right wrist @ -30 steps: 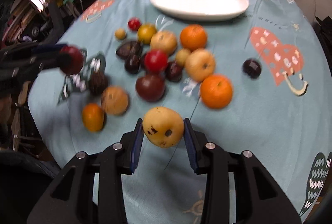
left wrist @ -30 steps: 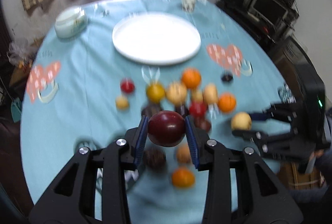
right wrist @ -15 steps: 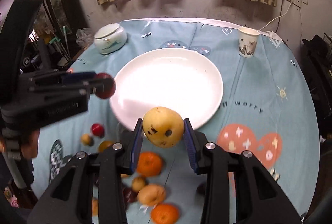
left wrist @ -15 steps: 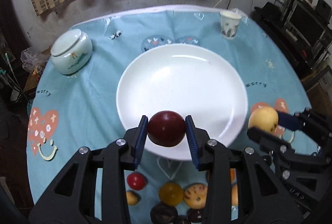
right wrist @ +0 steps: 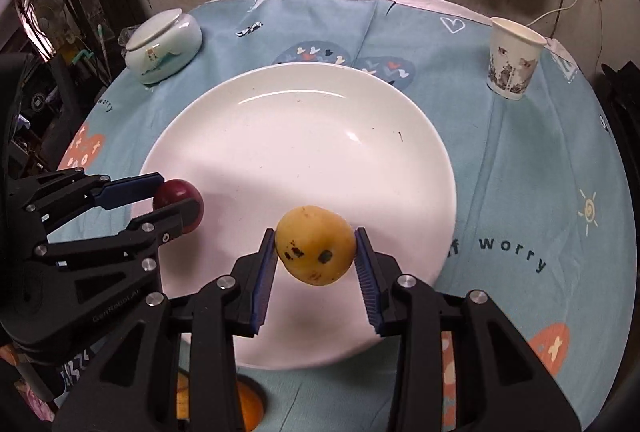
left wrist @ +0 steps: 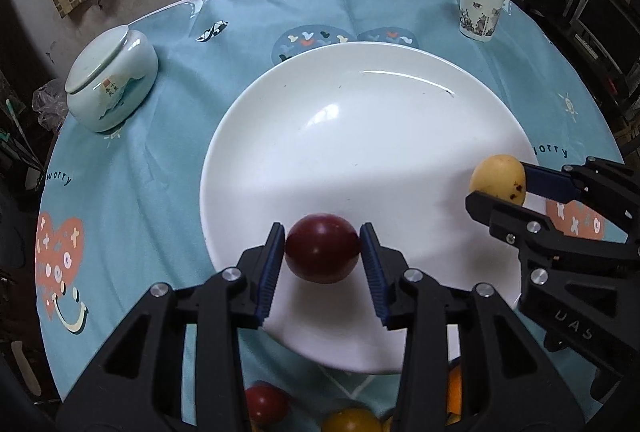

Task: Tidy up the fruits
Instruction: 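Carry the red plum and yellow pear onto the white plate and release both, then move both tools back toward the fruit cluster, then grasp an orange with the right tool while the left tool grasps another orange, then place both oranges on the white plate and open both tools, then withdraw both tools from the plate and move toward the fruits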

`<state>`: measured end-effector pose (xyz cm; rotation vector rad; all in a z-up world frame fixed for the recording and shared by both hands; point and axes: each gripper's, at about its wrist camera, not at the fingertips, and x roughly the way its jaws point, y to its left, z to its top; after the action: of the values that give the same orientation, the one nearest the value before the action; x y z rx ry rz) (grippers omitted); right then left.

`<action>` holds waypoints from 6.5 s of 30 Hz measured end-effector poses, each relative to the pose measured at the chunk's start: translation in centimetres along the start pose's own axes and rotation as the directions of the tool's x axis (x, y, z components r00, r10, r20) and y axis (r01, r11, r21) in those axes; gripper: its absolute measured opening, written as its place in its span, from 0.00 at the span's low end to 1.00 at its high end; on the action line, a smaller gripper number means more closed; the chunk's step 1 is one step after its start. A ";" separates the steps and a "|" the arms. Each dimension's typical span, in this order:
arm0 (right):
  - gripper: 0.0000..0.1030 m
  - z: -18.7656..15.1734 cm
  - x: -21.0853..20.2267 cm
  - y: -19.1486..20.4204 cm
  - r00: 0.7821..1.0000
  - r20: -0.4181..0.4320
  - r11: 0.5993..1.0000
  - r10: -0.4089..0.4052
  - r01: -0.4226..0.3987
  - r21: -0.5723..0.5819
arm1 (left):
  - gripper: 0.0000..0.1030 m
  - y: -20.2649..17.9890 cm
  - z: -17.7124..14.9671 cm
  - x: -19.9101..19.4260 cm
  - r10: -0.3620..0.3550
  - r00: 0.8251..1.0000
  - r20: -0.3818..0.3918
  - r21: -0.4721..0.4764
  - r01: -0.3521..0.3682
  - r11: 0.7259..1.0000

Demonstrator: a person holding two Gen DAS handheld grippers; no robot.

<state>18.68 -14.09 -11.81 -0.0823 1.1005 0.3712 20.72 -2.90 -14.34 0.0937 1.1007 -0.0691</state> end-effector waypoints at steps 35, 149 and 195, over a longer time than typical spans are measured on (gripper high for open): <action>0.62 -21.1 -8.4 2.0 0.997 -0.073 0.999 -0.005 0.002 -0.045 | 0.77 2.6 -18.5 -15.8 -0.036 0.989 0.141 0.133 0.017 0.991; 0.92 -21.3 -14.0 1.3 0.957 0.134 0.883 0.257 -0.289 0.370 | 0.85 2.0 -19.9 -16.3 -0.035 0.985 0.169 -0.046 0.043 0.998; 0.99 -21.8 -18.5 3.8 0.979 0.183 0.971 -0.093 0.048 0.236 | 0.88 -2.4 -24.3 -15.2 -0.125 0.986 0.110 0.360 0.078 0.930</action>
<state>-8.56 -20.61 -5.02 0.1185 0.9386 0.1806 -7.95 -2.47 -11.77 0.3520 0.9512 -0.3640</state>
